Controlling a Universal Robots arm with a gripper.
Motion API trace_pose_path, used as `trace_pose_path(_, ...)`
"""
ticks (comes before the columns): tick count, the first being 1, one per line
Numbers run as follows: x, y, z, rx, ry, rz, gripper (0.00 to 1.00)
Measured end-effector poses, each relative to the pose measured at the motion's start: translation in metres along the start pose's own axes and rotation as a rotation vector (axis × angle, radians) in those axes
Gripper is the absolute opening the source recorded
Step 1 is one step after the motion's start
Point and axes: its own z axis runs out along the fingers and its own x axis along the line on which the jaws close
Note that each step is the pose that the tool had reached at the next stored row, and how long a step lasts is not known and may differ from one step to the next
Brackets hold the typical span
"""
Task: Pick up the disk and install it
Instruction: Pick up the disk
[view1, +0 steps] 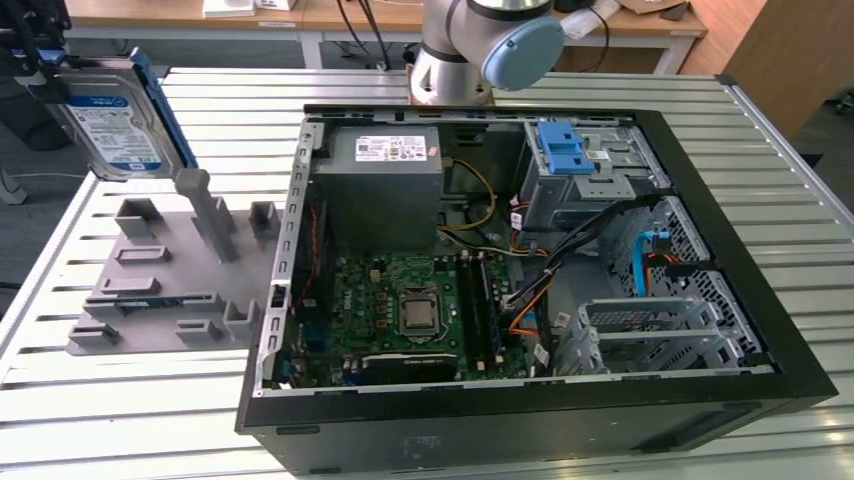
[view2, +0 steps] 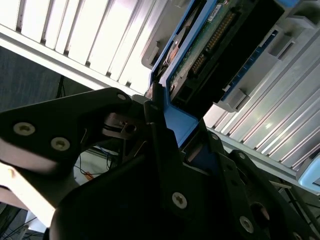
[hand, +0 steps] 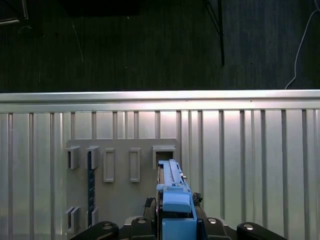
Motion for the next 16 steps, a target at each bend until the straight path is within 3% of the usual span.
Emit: trace_pose_path(16, -0.0002, 0.0000, -0.0134, -0.0001, 0.0000, 0.000, 0.36)
